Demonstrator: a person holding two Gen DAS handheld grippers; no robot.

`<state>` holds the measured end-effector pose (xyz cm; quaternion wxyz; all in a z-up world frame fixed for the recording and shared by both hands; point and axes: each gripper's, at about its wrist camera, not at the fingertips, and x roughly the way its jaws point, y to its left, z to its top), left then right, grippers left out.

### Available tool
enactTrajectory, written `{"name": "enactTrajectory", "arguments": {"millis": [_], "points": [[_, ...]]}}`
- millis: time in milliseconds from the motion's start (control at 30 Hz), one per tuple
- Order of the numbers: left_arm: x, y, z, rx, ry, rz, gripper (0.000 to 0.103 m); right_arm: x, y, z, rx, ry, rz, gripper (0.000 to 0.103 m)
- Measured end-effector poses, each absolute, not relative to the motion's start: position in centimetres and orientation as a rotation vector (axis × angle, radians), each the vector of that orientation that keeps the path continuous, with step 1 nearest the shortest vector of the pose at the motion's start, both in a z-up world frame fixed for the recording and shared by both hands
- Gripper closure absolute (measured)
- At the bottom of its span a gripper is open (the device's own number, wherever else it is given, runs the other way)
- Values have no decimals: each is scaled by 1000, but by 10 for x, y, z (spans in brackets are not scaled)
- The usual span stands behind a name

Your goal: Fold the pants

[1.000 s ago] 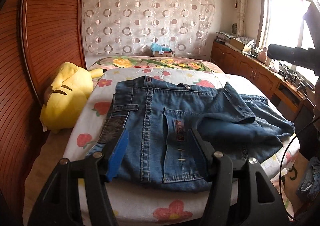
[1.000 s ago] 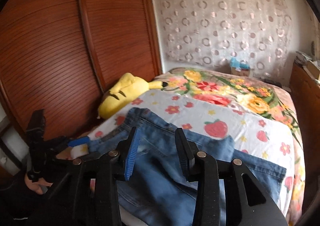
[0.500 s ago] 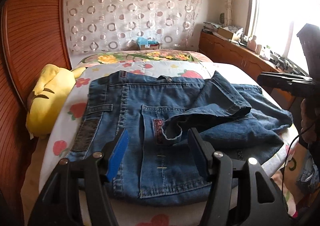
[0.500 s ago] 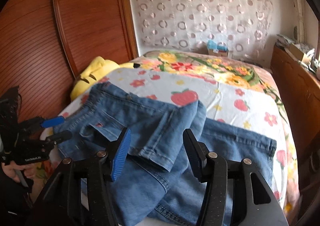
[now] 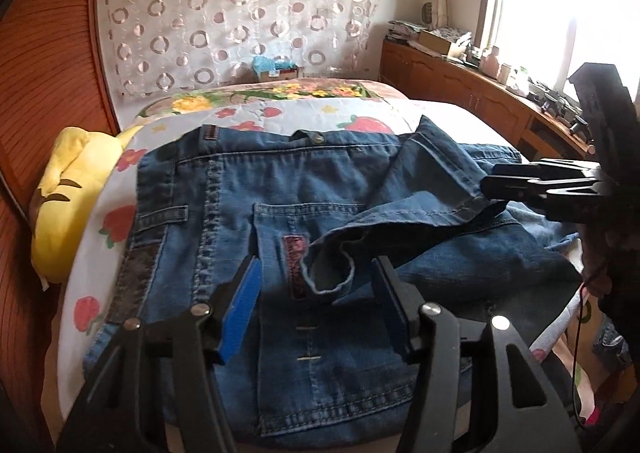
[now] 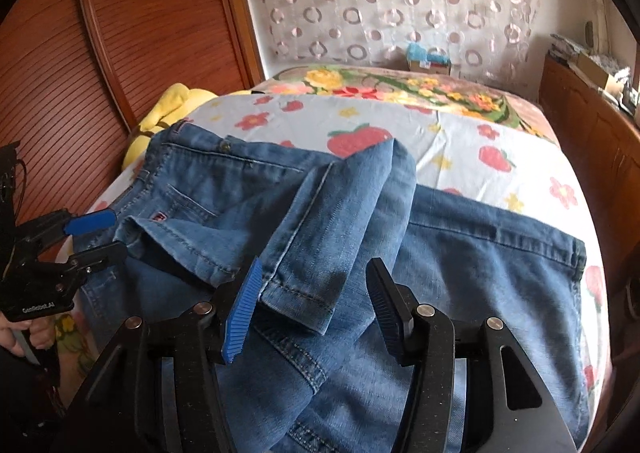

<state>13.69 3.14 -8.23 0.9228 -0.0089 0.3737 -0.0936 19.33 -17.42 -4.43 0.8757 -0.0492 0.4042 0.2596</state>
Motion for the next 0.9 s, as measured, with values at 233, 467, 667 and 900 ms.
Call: {"name": "enactTrajectory", "arguments": {"millis": [233,467,667,900], "points": [[154,21,-90,21,807,-220,56,201,-174,-54,-71,881,552,48],[156,13,-94,56,797,-240,74,198,-166,-56,-98,891,605,76],[147,7,-84,95,748,-244,93,195,-165,-49,-93,866,637,98],[120,13,-53,47,684,-281,101,194,-165,-8,-74,772,672,99]]}}
